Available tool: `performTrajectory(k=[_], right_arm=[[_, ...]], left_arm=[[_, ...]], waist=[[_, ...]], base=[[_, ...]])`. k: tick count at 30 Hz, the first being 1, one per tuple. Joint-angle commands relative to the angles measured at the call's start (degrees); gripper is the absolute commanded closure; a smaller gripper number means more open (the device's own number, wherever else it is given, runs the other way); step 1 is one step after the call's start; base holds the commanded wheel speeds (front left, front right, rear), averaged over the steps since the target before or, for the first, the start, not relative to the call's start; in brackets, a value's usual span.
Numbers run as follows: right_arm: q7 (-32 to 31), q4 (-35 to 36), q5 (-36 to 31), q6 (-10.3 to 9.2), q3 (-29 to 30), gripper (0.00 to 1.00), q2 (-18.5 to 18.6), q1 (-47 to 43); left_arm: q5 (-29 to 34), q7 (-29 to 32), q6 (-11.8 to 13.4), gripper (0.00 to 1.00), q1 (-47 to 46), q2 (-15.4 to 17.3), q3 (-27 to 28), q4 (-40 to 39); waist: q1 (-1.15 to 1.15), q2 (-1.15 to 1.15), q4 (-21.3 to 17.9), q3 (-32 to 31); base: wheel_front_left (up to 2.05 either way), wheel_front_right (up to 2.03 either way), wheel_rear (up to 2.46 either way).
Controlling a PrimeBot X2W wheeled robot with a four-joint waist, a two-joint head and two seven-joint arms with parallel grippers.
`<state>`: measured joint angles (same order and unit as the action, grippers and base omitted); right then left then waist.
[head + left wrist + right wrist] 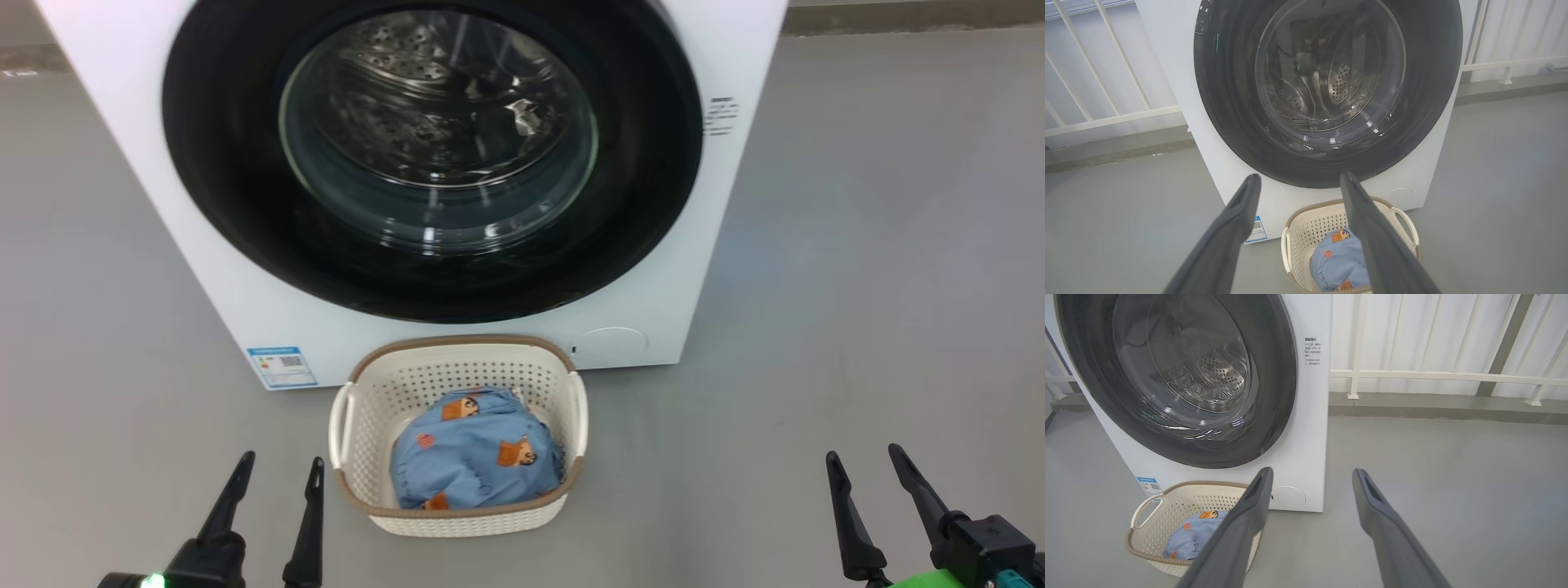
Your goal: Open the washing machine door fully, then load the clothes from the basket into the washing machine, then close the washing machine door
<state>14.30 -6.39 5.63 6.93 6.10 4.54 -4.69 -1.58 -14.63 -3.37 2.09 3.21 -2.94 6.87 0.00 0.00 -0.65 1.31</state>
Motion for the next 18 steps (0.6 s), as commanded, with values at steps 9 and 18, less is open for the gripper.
performTrajectory(k=[9,18], right_arm=[[0.7,1.5,0.3,0.56,-1.1,0.00,0.4,1.0],[0.7,2.3,3.0,0.56,0.0,0.00,-0.5,1.3]], left_arm=[[-1.0,-0.4,-0.6,0.00,-1.9,0.1,2.7,-2.0],[-1.3,-0.4,-0.9,0.00,-1.5,-0.2,3.6,-1.5]], waist=[[0.00,0.00,-0.2,-0.4],[0.00,0.00,-0.1,-0.6]], base=[[0.43,0.43,-0.86],[0.01,0.01,-0.03]])
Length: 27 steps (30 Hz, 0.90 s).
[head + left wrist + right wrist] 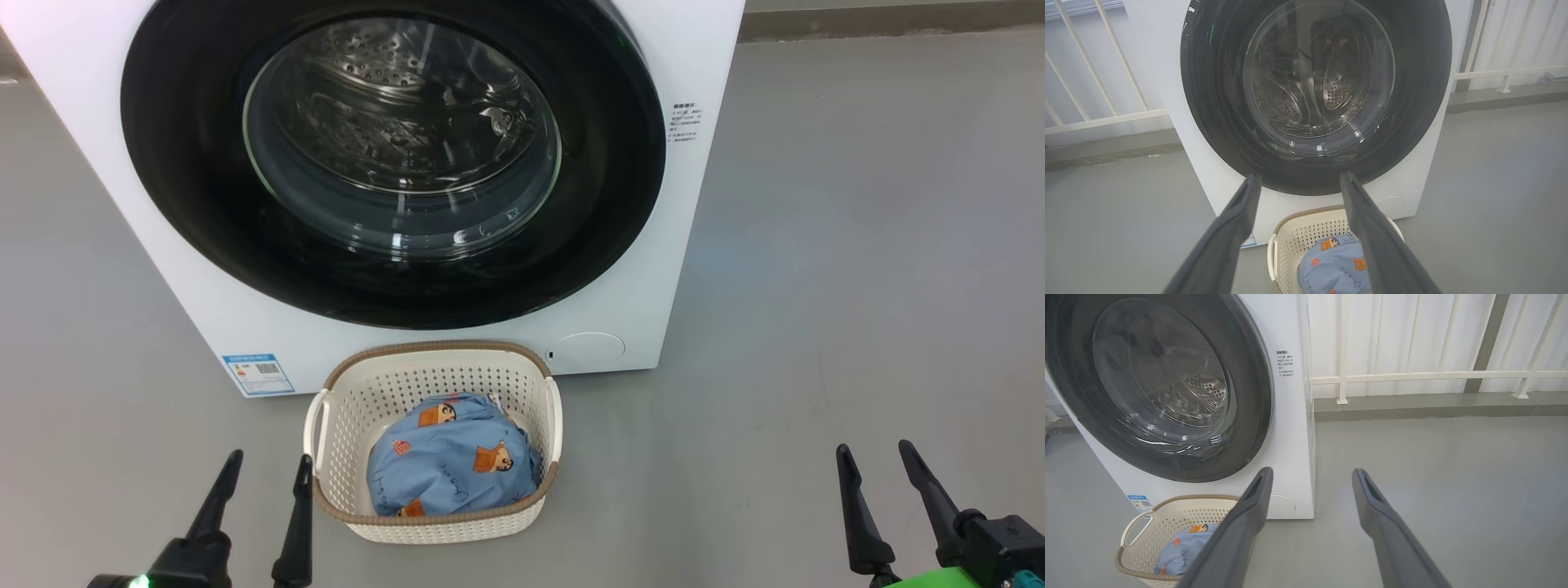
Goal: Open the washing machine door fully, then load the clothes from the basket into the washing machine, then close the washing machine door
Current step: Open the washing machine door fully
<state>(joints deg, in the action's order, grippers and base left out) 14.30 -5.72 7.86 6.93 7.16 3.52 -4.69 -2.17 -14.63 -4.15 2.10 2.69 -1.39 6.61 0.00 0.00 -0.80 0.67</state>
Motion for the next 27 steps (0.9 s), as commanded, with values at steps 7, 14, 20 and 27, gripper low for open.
performTrajectory(k=[7,14,20,27], right_arm=[[0.7,2.8,2.0,0.56,-1.2,0.78,0.2,1.2],[0.7,3.5,4.2,0.56,-0.1,1.00,-0.1,1.6],[0.7,3.3,13.4,0.56,4.4,1.00,-0.5,3.0],[0.7,1.1,34.9,0.56,9.8,1.00,-0.6,5.9]], left_arm=[[-0.6,-0.4,-0.5,0.00,-1.2,0.3,2.4,-1.0],[-0.4,-0.4,-0.5,0.00,-0.8,0.2,2.6,-0.9],[-0.5,-0.4,-0.4,0.00,-0.3,0.2,3.1,-1.2],[-0.5,-0.4,-0.2,0.00,-0.1,0.2,2.4,-2.2]], waist=[[0.00,0.00,0.2,0.0],[0.00,0.00,-0.1,0.4],[0.00,0.00,-0.4,1.4],[0.00,0.00,0.0,3.6]], base=[[0.00,0.00,0.00],[0.00,0.00,0.00],[0.00,0.00,0.00],[0.00,0.00,0.00]])
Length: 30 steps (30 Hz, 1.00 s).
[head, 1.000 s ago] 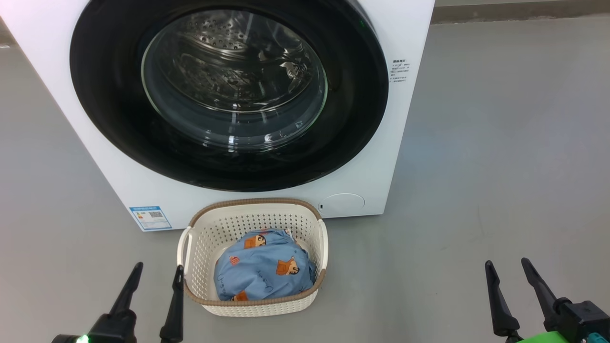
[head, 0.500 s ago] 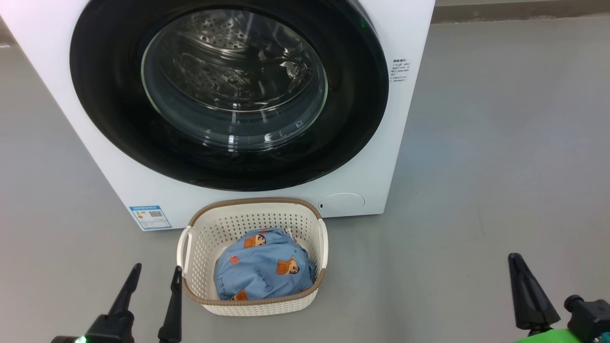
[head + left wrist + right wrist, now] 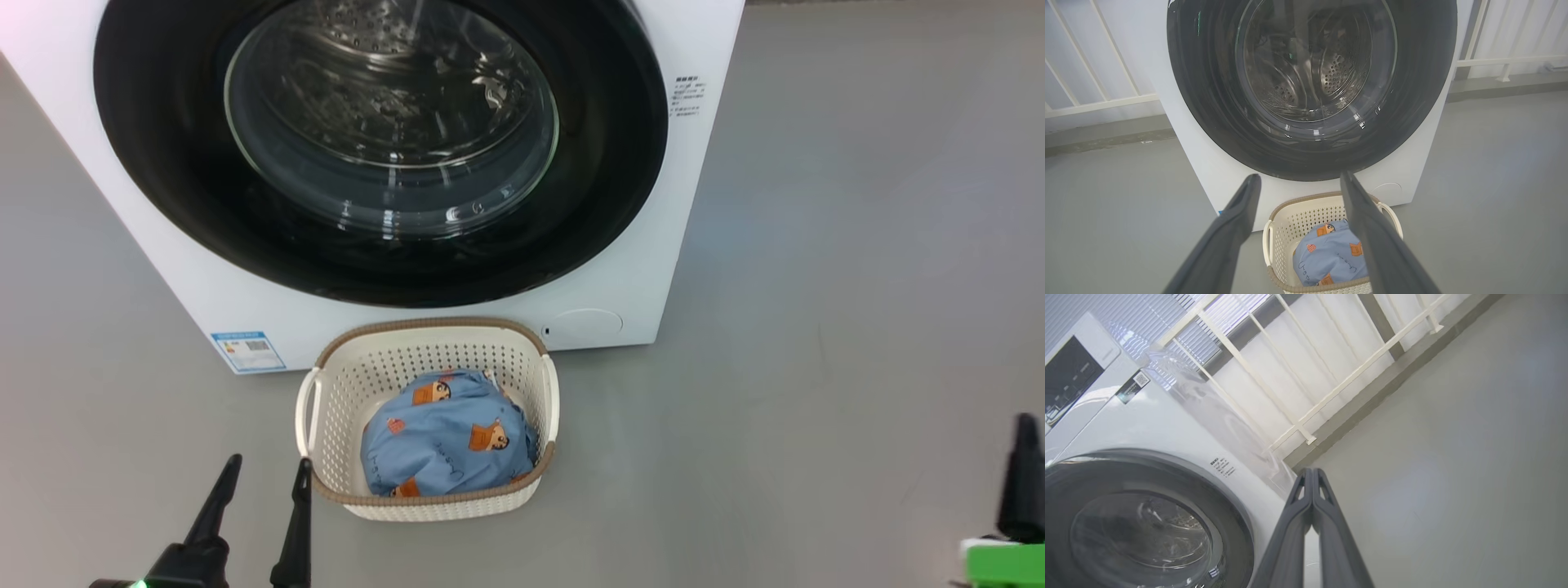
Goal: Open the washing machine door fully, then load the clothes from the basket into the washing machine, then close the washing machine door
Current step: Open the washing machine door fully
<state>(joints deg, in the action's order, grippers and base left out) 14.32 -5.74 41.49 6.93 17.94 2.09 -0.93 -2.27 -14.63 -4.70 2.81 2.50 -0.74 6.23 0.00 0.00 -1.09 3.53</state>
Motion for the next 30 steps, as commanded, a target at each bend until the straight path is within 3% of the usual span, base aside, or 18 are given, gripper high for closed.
performTrajectory(k=[1,5,9,11,14,15,16,24,30], right_arm=[[0.7,0.5,5.2,0.56,-0.3,1.00,0.8,2.7],[0.7,-2.4,20.6,0.56,1.0,1.00,1.1,5.5],[-0.2,-5.2,35.8,0.56,1.7,1.00,5.0,8.9],[-3.0,-6.0,43.1,0.56,3.0,1.00,7.0,10.7],[-6.0,-6.8,48.8,0.56,5.2,1.00,8.7,12.2],[-10.0,-7.3,53.8,0.56,7.6,1.00,9.6,14.0],[-10.0,-7.3,53.8,0.56,7.6,1.00,9.6,14.0],[-28.7,-12.3,63.9,0.56,17.1,1.00,11.6,21.3],[-37.5,-18.7,62.1,0.56,19.6,1.00,13.8,28.8]], left_arm=[[-0.3,-0.4,0.4,0.00,-0.9,0.4,1.6,-2.0],[-0.2,-0.4,0.5,0.00,-1.6,0.4,0.9,-3.1],[0.2,-0.4,0.2,0.00,-2.3,0.4,0.2,-4.4],[0.3,-0.4,0.2,0.00,-2.7,0.4,-0.1,-5.1],[0.3,-0.4,0.1,0.00,-3.0,0.4,-0.5,-5.7],[0.3,-0.4,0.1,0.00,-3.0,0.4,-0.7,-6.0],[0.3,-0.4,0.1,0.00,-3.0,0.4,-0.7,-6.0],[0.3,-0.4,-0.2,0.00,-2.3,0.4,-2.2,-8.5],[0.6,-0.4,-0.5,0.00,-2.0,0.6,-2.2,-10.8]], waist=[[0.00,0.00,0.4,1.1],[0.00,0.00,0.7,3.2],[0.00,0.00,0.8,5.7],[0.00,0.00,1.1,6.8],[0.00,0.00,1.5,7.9],[0.00,0.00,1.7,9.0],[0.00,0.00,1.7,9.0],[0.00,0.00,2.9,13.4],[0.00,0.00,3.9,17.0]], base=[[0.00,0.00,0.00],[0.00,0.00,0.00],[0.00,0.00,0.00],[0.00,0.00,0.00],[0.00,0.00,0.00],[0.00,0.00,0.00],[0.00,0.00,0.00],[0.00,0.00,0.00],[0.00,0.00,0.00]])
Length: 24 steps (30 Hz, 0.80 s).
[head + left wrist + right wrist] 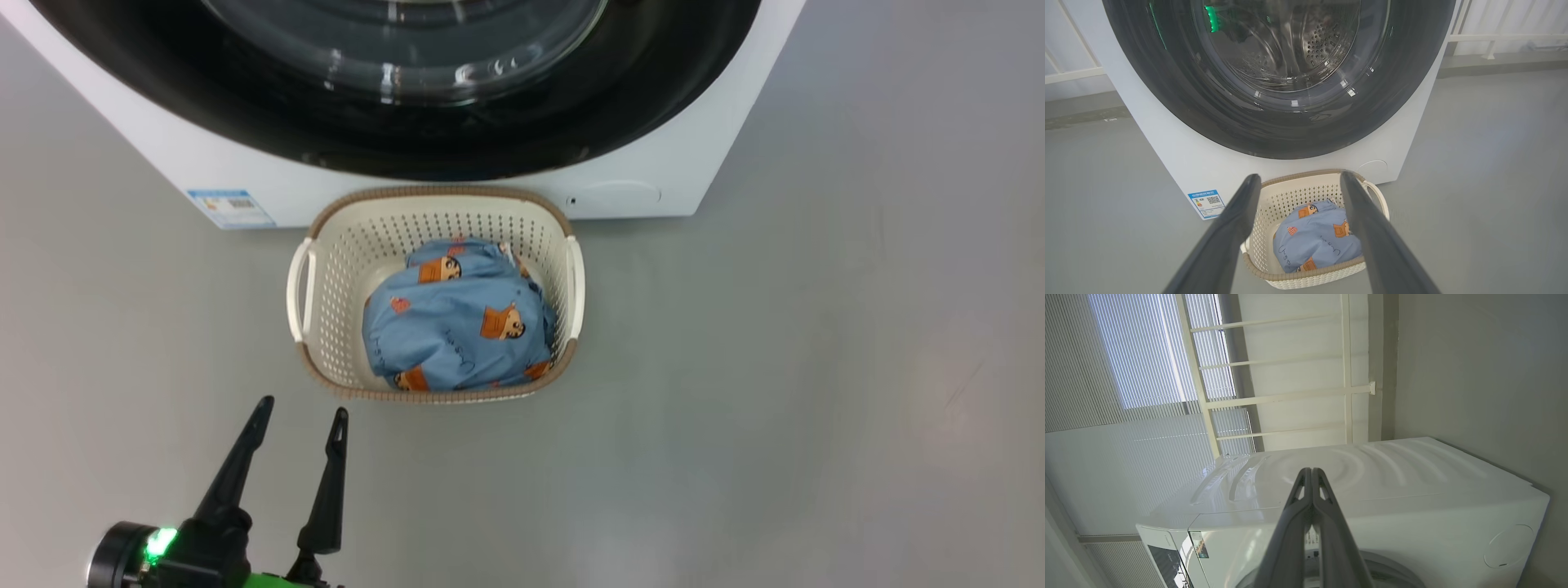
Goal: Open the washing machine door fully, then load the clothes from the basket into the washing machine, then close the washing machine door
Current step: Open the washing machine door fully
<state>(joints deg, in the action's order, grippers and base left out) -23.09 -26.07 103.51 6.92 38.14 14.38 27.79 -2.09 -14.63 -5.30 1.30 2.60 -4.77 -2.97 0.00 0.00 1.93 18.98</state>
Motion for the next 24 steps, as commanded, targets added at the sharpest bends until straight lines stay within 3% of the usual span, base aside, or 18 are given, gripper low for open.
performTrajectory(k=[1,7,24], right_arm=[[-1.1,0.8,-0.8,0.57,-0.8,1.00,1.9,1.2],[-6.1,-2.1,-4.4,0.57,-2.4,1.00,3.8,9.1],[-16.9,-1.0,-11.7,0.57,-12.4,1.00,6.0,27.7]], left_arm=[[0.6,-0.4,0.1,0.00,-0.5,0.6,1.9,-1.9],[0.6,-0.4,0.1,0.00,0.0,0.6,2.1,-3.3],[-1.5,-0.4,1.7,0.00,-0.3,0.3,-0.3,-5.3]], waist=[[0.00,0.00,1.0,2.1],[0.00,0.00,2.0,5.2],[0.00,0.00,5.4,9.8]], base=[[0.00,0.00,0.00],[0.00,0.00,0.00],[0.00,0.00,0.00]])
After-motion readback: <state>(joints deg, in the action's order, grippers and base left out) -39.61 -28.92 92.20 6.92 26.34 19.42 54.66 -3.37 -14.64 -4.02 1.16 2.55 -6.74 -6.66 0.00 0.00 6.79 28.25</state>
